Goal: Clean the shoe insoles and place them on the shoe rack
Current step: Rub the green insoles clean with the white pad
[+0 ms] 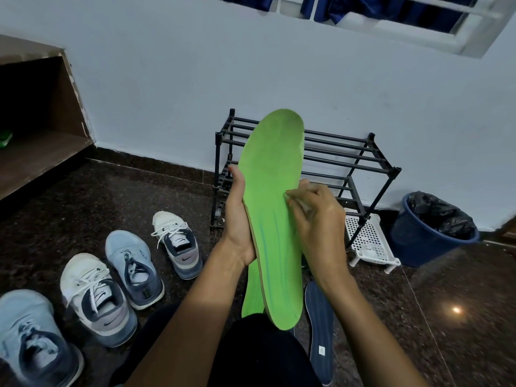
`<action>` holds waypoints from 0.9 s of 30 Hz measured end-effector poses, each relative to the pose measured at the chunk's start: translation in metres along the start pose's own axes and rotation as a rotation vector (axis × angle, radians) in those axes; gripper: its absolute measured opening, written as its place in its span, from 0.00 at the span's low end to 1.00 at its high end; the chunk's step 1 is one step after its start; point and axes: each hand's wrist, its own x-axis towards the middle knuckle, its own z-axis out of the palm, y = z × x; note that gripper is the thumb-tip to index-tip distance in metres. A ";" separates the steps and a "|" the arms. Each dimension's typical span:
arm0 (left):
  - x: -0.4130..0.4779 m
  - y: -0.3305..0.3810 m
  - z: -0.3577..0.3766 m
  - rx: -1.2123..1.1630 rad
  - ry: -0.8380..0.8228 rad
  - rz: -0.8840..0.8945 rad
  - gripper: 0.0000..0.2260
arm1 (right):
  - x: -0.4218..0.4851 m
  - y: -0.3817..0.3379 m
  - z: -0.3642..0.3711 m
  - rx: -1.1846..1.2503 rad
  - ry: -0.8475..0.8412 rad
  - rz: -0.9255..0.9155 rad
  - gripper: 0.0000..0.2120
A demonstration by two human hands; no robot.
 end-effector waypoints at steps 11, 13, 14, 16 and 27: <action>0.000 -0.002 0.001 -0.011 0.000 0.006 0.43 | 0.000 0.002 0.003 -0.088 -0.018 0.062 0.07; -0.001 -0.001 0.000 -0.011 0.011 0.003 0.43 | -0.004 -0.002 0.005 -0.095 -0.051 0.058 0.07; -0.001 -0.001 -0.001 -0.012 0.020 0.005 0.43 | -0.009 -0.004 0.006 -0.091 -0.076 0.050 0.07; 0.000 0.000 -0.002 -0.020 0.035 0.019 0.43 | -0.018 -0.009 0.007 -0.064 -0.123 0.018 0.07; -0.002 0.000 0.001 -0.002 0.029 0.009 0.45 | -0.011 -0.006 0.008 -0.153 -0.074 0.043 0.07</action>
